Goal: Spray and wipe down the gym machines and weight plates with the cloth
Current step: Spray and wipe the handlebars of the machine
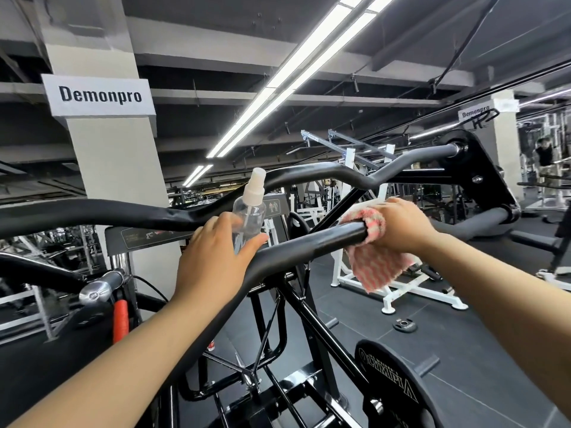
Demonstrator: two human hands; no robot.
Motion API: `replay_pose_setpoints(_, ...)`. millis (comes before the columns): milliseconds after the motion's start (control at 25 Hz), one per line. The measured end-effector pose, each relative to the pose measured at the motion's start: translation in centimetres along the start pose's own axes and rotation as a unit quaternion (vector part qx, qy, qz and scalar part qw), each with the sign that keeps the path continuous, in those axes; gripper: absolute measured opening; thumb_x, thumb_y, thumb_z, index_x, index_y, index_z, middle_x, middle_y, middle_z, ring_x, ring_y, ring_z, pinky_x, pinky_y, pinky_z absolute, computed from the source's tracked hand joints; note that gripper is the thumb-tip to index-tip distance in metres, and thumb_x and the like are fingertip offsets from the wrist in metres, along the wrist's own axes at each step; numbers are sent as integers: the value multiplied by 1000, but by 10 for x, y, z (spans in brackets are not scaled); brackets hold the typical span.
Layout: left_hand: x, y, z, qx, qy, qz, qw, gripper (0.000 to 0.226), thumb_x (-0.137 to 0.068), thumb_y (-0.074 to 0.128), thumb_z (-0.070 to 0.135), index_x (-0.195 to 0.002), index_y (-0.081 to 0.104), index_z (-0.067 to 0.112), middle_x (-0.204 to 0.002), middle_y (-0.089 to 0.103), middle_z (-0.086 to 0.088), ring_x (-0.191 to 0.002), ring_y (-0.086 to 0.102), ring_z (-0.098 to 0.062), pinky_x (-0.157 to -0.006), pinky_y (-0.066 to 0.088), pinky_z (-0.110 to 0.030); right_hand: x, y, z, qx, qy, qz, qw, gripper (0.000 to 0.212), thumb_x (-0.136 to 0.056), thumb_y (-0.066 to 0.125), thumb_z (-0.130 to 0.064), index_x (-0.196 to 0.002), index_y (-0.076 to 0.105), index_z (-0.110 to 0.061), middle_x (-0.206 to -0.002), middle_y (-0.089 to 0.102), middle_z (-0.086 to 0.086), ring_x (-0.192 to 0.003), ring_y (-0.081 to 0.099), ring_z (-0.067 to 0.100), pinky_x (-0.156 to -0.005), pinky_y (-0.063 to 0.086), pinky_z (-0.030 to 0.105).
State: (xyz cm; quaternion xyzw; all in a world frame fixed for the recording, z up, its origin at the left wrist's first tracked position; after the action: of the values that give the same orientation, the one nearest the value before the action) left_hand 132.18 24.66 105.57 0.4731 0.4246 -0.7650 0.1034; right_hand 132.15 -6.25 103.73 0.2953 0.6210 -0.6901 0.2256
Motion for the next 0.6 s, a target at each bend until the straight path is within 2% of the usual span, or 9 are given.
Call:
replay_pose_setpoints(120,0,0,3,-17,9,-2,1000,48,-86,48,55,-117,49,18,-123,53,2,-116,45,-21,-88,36,-31,1,5,-5,-23,8,12,1000,53,-64,35,-67,-100,62,-39,-101,66,-17,-104,57,15,-91,41,35)
replay_pose_setpoints(280,-1,1,3,-19,11,-5,1000,49,-86,46,56,-118,48,19,-124,52,3,-117,44,-19,-87,37,-30,9,-3,-21,-84,-2,17,996,42,-68,55,-39,-109,61,-29,-111,62,-6,-113,50,24,-99,34,38)
replay_pose_setpoints(400,-1,1,3,-13,12,-3,1000,48,-86,46,56,-117,48,19,-123,52,3,-117,44,-19,-84,35,-29,12,-4,-28,-102,16,-4,995,46,-71,61,-18,-117,56,-24,-118,57,-4,-118,43,25,-102,29,39)
replay_pose_setpoints(600,-2,3,2,-11,10,-8,1000,49,-86,47,55,-117,49,18,-124,52,2,-117,45,-19,-86,36,-30,21,-8,-57,-143,-10,-12,990,45,-77,55,-22,-121,52,-29,-121,54,-8,-124,40,20,-111,19,48)
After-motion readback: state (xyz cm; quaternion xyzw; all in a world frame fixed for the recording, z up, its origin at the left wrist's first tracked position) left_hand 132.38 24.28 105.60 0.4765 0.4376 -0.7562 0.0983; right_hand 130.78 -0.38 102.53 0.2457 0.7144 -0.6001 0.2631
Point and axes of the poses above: each hand's wrist, its own x-axis away from the middle knuckle, its own y-axis out of the palm, z = x × y, the point moved 4 cm from there along -x, towards the middle knuckle
